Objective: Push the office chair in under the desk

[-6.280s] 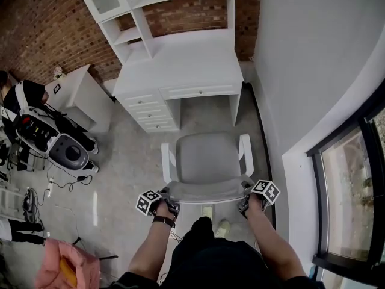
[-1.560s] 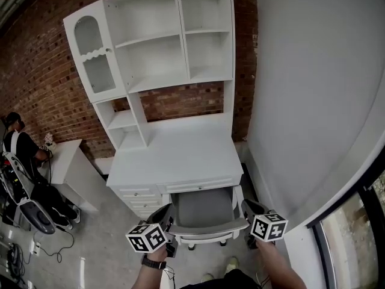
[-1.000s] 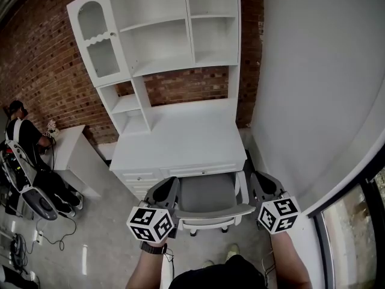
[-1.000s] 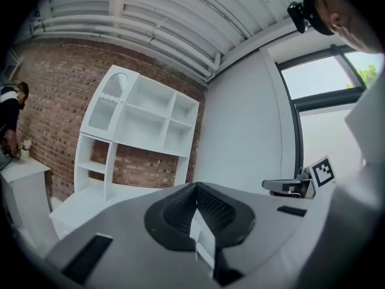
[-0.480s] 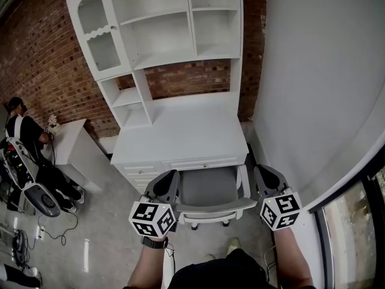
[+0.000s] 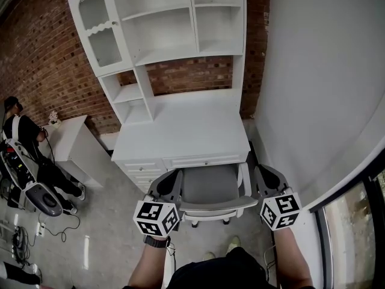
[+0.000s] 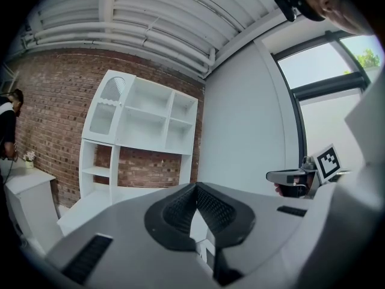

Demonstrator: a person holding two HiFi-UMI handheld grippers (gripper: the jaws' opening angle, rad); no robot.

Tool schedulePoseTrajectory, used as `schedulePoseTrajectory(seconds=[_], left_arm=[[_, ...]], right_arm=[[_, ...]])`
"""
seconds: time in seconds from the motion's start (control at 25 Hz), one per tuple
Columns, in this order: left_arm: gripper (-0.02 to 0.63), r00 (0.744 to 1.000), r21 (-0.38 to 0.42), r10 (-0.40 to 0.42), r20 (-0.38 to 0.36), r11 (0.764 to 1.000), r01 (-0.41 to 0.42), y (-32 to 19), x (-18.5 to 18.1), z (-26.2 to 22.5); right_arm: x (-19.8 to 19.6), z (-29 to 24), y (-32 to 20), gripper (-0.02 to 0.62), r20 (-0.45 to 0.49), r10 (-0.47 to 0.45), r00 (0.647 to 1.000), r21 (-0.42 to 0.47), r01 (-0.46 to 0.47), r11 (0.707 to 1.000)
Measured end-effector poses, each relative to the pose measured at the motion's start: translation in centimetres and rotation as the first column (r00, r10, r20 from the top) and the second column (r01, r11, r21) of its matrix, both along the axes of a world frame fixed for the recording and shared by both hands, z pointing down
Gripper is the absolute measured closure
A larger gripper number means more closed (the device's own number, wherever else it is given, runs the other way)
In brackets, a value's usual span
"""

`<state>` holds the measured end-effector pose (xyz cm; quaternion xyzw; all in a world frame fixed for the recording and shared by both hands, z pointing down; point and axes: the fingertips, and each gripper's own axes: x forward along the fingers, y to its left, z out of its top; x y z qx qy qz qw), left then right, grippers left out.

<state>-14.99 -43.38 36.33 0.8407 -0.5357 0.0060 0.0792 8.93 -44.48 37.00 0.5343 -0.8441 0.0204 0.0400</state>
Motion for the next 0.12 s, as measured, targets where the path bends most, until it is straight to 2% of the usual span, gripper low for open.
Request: schedulePoseTrajectory(seconds=[0.12], left_arm=[[0.600,1.000,0.001,-0.007,0.008,1.000,0.007,0.19,-0.38,0.19]], right_arm=[[-0.38,0.25,0.19,0.591,0.001,-0.003,1.000,0.000,0.003,1.000]])
